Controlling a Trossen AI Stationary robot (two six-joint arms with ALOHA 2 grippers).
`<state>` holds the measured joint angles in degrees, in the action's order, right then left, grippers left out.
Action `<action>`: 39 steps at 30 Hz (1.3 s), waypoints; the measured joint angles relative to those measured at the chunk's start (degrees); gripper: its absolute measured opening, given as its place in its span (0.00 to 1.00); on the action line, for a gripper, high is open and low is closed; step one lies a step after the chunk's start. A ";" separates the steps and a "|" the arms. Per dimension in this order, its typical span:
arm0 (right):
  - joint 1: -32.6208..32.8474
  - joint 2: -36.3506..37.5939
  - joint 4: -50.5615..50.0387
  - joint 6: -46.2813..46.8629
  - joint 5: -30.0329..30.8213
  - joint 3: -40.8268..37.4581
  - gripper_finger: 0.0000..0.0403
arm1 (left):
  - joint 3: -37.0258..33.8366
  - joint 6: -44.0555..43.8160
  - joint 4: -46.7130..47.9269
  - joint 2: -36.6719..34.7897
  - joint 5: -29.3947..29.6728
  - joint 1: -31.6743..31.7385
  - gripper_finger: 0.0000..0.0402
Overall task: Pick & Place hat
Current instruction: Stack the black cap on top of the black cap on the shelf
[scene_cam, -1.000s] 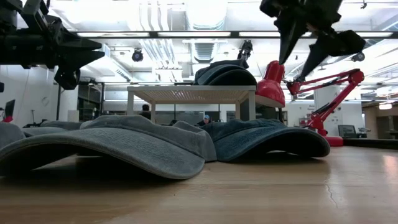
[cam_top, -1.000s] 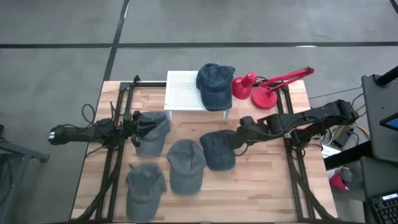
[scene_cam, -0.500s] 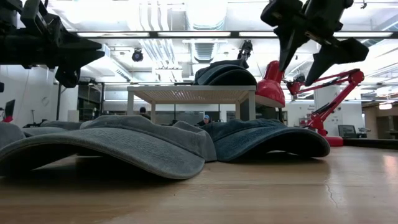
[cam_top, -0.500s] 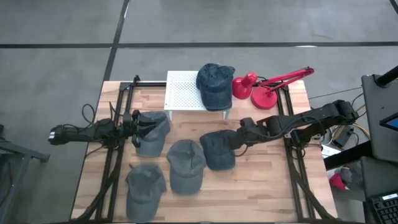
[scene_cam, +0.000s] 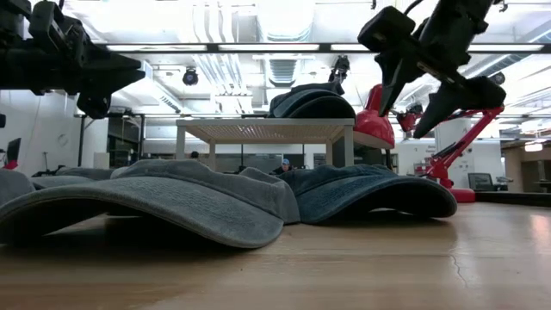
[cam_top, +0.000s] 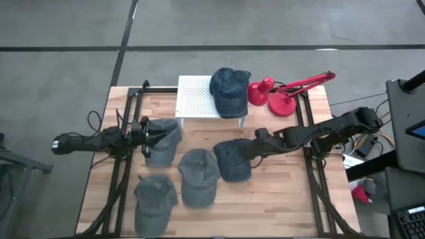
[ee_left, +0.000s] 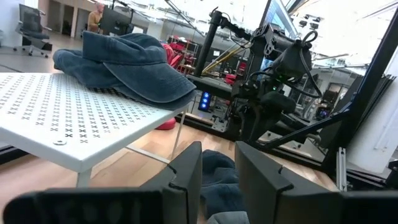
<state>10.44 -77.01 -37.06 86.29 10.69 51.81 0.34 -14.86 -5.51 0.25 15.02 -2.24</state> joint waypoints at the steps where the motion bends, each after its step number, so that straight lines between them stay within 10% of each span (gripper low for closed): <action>1: 0.00 0.00 0.79 -0.24 0.27 -0.56 0.66 | 0.00 0.13 0.01 -0.01 0.06 0.01 0.25; 39: -4.18 -0.01 11.78 -8.68 0.44 -4.26 0.65 | 0.00 0.16 0.02 -0.02 1.23 0.00 0.25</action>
<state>6.26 -77.02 -25.28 77.60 11.13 47.55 0.34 -14.70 -5.50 0.23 16.26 -2.24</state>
